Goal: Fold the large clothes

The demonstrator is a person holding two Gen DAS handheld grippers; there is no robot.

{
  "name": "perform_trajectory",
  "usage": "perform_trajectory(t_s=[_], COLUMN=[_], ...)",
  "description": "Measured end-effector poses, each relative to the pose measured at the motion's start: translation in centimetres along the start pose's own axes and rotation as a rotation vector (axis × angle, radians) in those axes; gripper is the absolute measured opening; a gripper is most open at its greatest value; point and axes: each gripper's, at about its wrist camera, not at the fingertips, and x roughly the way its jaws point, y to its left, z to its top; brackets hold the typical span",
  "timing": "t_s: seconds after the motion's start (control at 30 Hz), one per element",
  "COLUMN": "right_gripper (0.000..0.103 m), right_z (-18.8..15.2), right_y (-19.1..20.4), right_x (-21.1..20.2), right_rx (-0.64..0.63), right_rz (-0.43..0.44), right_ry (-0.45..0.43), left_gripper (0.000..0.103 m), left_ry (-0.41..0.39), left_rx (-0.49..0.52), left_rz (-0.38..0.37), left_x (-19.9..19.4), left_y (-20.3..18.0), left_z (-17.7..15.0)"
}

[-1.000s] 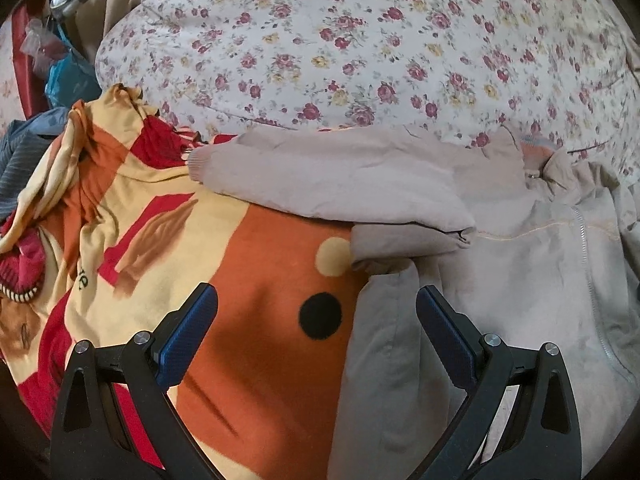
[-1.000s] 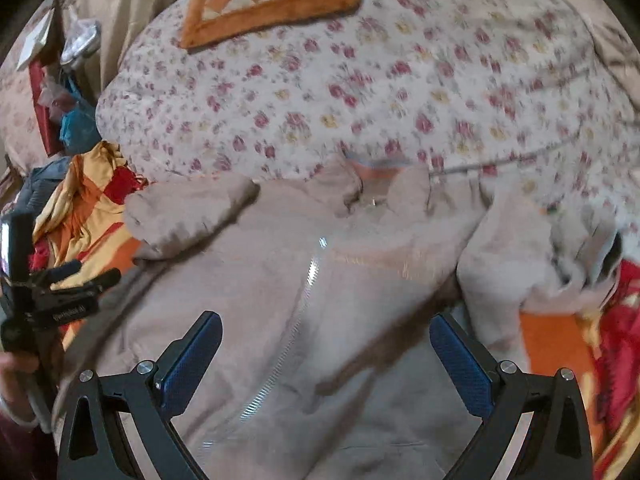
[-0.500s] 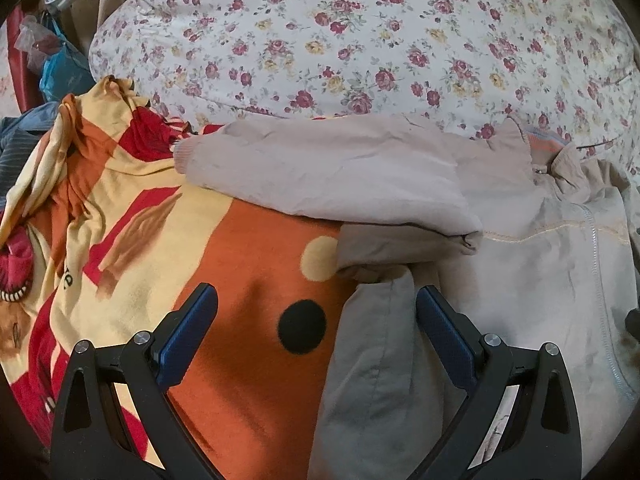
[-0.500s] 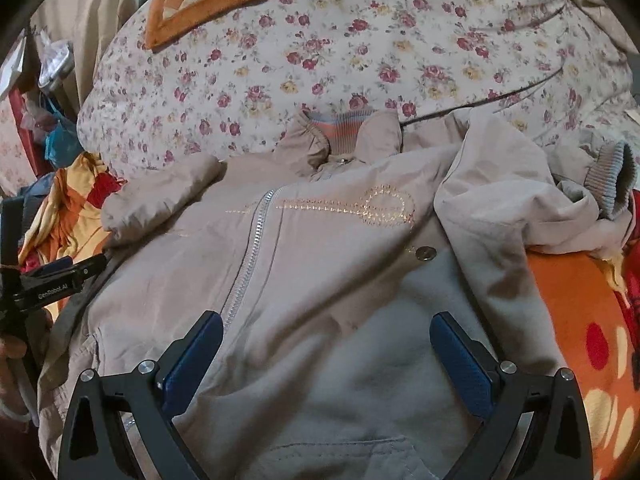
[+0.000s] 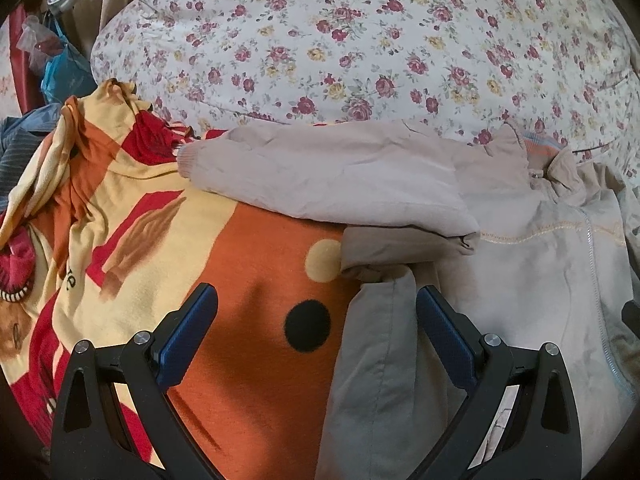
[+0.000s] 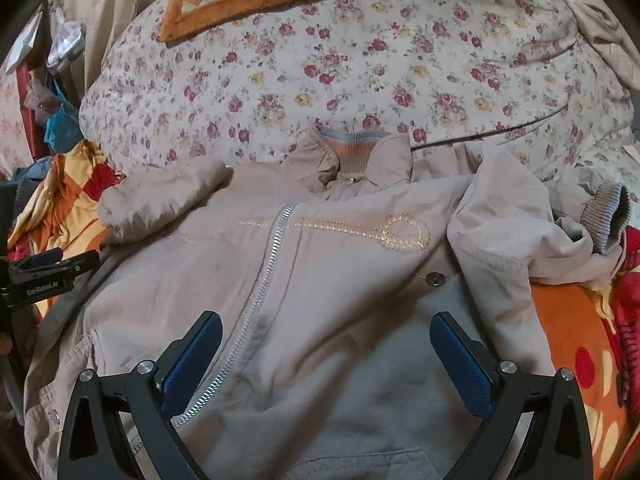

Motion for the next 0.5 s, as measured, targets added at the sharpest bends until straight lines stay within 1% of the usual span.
perform_trajectory(t_s=[0.13,0.27,0.5], right_gripper=[0.103,0.103,0.103], right_z=[0.0,-0.2,-0.5], right_y=[-0.1,-0.1,-0.7], right_x=[0.1,0.4,1.2], right_rx=[0.002,0.003,0.044], right_rz=[0.027,0.016,-0.011], right_ry=[0.005,0.017,0.041], left_gripper=[0.1,0.1,0.1], left_ry=[0.002,0.005,0.009], left_rx=[-0.003,-0.008,-0.013], left_rz=[-0.002,-0.004,-0.003], left_x=[0.0,0.0,0.2], left_y=[0.1,0.2,0.2], left_z=[0.0,0.1,0.1])
